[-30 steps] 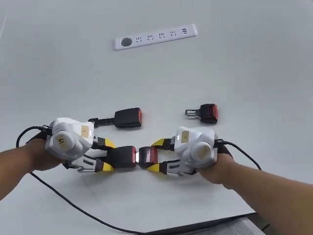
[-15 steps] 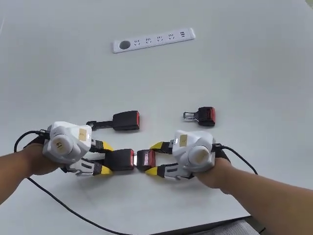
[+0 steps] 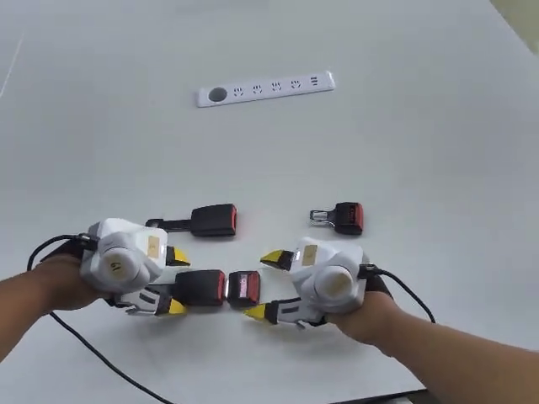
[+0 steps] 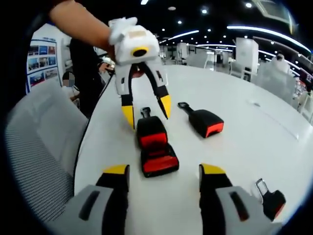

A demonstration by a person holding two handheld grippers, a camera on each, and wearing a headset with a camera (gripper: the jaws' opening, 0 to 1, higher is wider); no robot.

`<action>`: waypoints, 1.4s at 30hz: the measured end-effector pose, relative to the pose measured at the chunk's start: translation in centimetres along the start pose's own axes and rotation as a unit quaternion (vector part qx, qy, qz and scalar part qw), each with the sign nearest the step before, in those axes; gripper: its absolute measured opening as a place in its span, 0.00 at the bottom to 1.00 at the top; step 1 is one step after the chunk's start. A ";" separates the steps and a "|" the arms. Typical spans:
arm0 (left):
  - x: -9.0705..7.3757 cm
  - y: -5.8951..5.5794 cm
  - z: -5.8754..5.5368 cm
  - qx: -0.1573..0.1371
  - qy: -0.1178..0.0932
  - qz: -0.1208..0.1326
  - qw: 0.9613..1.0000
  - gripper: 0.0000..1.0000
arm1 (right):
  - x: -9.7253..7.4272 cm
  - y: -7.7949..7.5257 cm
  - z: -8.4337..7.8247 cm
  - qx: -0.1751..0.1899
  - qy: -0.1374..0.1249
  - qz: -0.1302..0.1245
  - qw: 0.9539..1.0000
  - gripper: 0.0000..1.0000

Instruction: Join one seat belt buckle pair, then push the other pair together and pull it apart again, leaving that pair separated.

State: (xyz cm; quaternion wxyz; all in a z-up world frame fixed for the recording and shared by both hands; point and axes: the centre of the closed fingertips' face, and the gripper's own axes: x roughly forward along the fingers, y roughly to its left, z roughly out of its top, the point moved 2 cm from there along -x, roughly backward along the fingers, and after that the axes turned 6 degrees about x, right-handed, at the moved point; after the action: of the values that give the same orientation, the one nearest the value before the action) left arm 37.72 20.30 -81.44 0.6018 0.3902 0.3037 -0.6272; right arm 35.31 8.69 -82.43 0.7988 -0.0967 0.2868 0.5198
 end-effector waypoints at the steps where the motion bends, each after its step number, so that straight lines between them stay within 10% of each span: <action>1: -0.3 0.3 0.3 -0.001 -0.006 0.010 1.000 0.46 | -0.6 -0.2 -0.1 0.000 -0.001 -0.002 1.000 0.64; 7: -1.8 3.0 1.6 -0.008 -0.009 0.072 0.997 0.61 | -4.6 -2.9 -0.5 0.010 -0.013 -0.028 0.999 0.68; 20: -3.1 8.4 4.4 0.011 -0.021 0.106 0.994 0.69 | -10.5 -9.8 -1.2 0.028 -0.011 -0.075 0.997 0.68; 30: -0.5 10.5 3.8 0.004 -0.012 0.067 0.998 0.68 | -11.5 -13.1 -2.9 0.048 0.009 -0.079 0.996 0.68; 42: 3.2 9.9 1.6 -0.019 0.003 0.016 1.000 0.64 | -9.9 -14.7 -5.0 0.045 0.043 -0.047 0.997 0.65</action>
State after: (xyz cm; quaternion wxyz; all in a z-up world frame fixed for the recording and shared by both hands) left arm 47.40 16.39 -82.51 0.6181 0.3853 0.3109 -0.6106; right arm 43.67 -7.71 -83.13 0.8131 -0.0964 0.3391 0.4633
